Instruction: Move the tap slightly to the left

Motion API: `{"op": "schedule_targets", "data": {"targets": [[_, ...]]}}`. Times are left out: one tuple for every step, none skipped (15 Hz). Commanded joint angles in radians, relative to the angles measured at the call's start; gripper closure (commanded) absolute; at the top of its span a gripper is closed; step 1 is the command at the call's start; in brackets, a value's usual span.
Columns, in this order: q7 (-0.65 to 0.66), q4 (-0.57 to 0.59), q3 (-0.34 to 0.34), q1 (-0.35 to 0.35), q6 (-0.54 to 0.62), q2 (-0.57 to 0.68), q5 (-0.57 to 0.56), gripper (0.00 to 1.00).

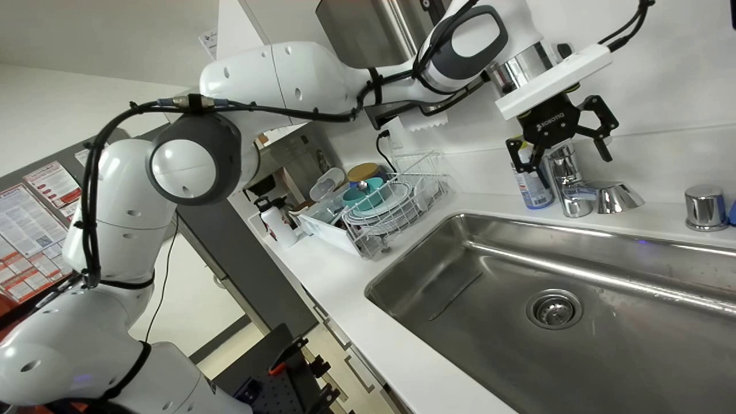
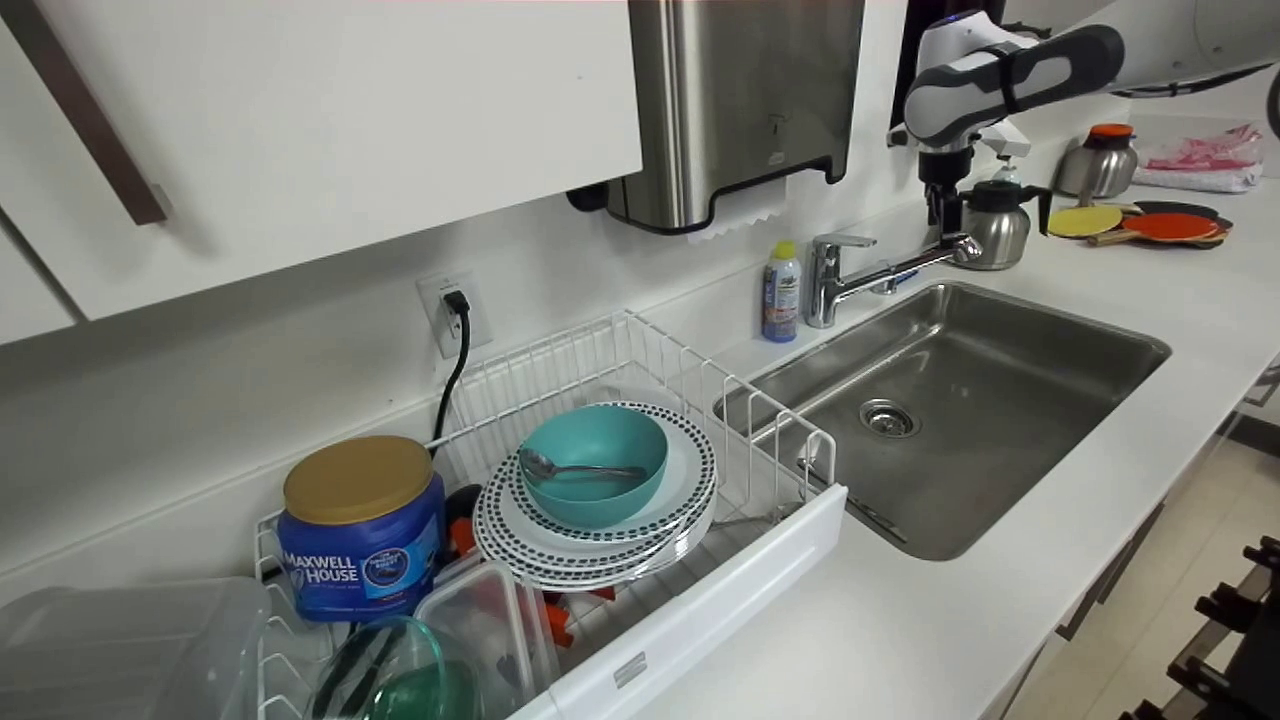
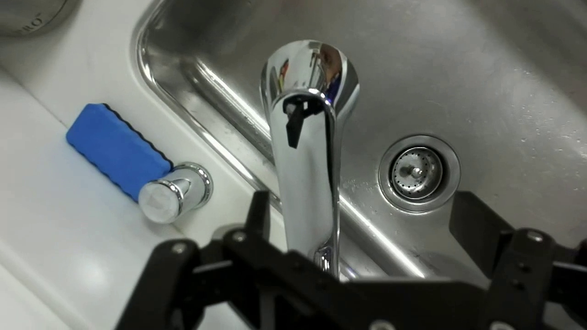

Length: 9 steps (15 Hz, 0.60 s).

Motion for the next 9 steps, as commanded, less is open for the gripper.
{"op": "schedule_targets", "data": {"targets": [[-0.051,0.114,0.009,-0.015,-0.043,0.072,0.027,0.0],[-0.057,0.129,0.007,-0.017,-0.047,0.085,0.029,0.0],[-0.061,0.144,0.006,-0.019,-0.046,0.099,0.028,0.0],[-0.065,0.158,0.006,-0.022,-0.048,0.111,0.029,0.0],[-0.065,0.171,0.005,-0.023,-0.052,0.121,0.028,0.0],[-0.072,0.184,0.006,-0.026,-0.054,0.132,0.029,0.0],[-0.077,0.197,0.005,-0.026,-0.059,0.142,0.028,0.0],[-0.079,0.21,0.004,-0.026,-0.069,0.151,0.028,0.0],[-0.082,0.221,0.006,-0.027,-0.081,0.159,0.029,0.0]]}}
